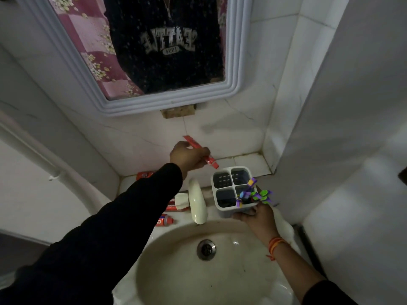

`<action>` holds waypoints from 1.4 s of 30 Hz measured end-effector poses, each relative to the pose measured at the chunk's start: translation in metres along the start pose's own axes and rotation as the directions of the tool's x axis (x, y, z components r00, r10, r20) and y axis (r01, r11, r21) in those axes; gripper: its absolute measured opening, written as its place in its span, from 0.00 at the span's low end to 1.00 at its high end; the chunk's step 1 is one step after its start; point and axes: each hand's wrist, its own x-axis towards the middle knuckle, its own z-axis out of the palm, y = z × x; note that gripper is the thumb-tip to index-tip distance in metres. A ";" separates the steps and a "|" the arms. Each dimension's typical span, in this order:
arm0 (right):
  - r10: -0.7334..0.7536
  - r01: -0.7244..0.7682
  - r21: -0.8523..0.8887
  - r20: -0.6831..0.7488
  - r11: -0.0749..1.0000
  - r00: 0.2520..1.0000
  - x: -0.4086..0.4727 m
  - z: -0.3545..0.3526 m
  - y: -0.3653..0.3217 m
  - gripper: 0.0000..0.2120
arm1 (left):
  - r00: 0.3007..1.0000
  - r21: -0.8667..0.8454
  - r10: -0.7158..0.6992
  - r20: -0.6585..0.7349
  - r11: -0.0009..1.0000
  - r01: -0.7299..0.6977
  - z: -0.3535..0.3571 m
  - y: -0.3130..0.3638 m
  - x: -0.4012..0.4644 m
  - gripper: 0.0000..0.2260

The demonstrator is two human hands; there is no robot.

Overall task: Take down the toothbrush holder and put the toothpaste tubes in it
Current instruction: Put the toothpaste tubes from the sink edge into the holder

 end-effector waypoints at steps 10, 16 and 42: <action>-0.090 0.096 0.106 -0.060 0.990 0.994 -0.002 0.003 -0.011 0.29 | 0.855 0.668 0.293 0.428 0.534 -0.517 0.063 0.018 -0.047 0.07; -0.093 0.097 0.087 -0.053 0.991 0.994 0.004 0.002 -0.001 0.26 | 0.847 0.789 0.152 0.509 0.311 -0.530 0.069 0.009 -0.047 0.14; -0.172 0.171 0.088 0.009 0.981 0.985 0.014 -0.003 0.011 0.39 | 0.978 0.947 -0.020 0.208 0.253 -0.196 -0.087 -0.044 0.059 0.14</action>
